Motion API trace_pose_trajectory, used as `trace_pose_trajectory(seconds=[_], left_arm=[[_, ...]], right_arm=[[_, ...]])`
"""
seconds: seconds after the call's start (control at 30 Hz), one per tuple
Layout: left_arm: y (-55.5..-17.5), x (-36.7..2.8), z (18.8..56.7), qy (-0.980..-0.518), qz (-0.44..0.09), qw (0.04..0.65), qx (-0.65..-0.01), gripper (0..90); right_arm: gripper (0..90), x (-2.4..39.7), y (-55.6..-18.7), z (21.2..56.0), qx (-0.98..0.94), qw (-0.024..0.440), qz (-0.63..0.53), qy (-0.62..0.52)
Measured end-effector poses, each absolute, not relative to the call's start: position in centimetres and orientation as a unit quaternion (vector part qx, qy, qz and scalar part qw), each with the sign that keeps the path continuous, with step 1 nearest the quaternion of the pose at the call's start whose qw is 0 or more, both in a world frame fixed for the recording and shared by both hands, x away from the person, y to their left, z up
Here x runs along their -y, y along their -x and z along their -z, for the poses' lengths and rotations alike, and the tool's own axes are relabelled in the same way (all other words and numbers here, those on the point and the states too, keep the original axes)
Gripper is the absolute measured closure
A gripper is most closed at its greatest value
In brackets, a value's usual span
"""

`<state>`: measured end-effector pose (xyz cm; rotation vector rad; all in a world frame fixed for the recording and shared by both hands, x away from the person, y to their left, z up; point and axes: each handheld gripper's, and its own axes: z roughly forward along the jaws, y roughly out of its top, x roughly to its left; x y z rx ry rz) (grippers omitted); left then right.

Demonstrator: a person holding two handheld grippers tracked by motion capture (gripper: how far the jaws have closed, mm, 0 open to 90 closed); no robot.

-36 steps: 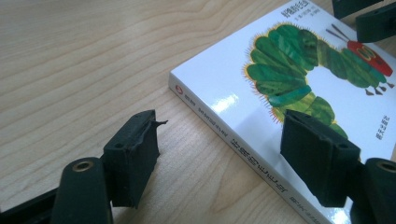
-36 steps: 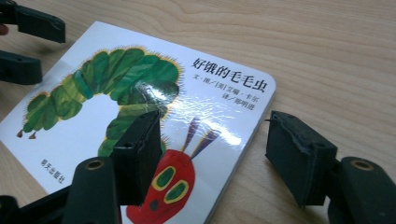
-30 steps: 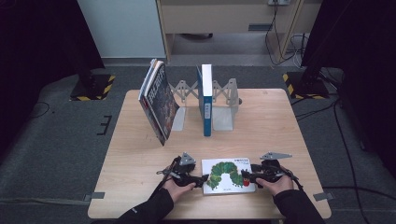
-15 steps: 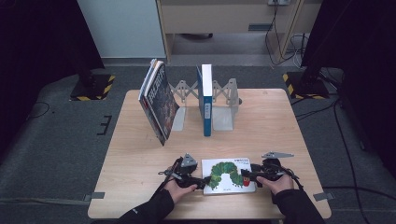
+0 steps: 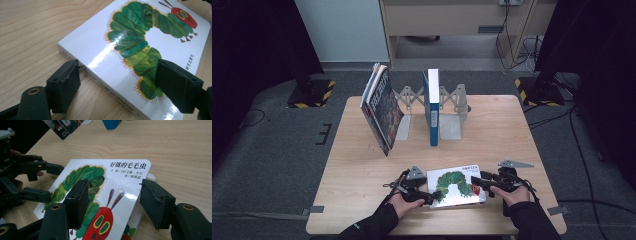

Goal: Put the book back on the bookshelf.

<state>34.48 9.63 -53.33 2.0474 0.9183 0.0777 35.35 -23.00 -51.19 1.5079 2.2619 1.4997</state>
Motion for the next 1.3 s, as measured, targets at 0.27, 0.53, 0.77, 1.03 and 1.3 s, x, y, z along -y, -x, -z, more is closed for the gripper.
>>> trace_pose_trajectory(seconds=[0.27, 0.53, 0.77, 1.03, 1.3], left_arm=[[-34.5, -9.7, 53.3, -0.82, -0.029, 0.434, -0.371, 18.7], [-34.5, -9.4, 53.3, -0.827, -0.04, 0.427, -0.363, 18.1], [-34.9, -9.5, 53.2, -0.827, -0.043, 0.423, -0.366, 17.8], [-34.7, -9.4, 53.2, -0.83, -0.048, 0.417, -0.367, 19.3], [-34.4, -9.5, 53.2, -0.831, -0.052, 0.417, -0.365, 18.9]], right_arm=[[39.5, 22.9, -35.6, 51.0, -0.729, 0.022, -0.487, -0.48], [37.7, 22.5, -36.3, 51.8, -0.742, 0.026, -0.46, -0.488], [37.3, 22.3, -37.1, 52.1, -0.734, 0.022, -0.466, -0.494], [37.3, 22.2, -37.1, 52.6, -0.749, 0.028, -0.444, -0.492], [38.2, 22.2, -36.4, 53.1, -0.756, 0.021, -0.434, -0.489]])
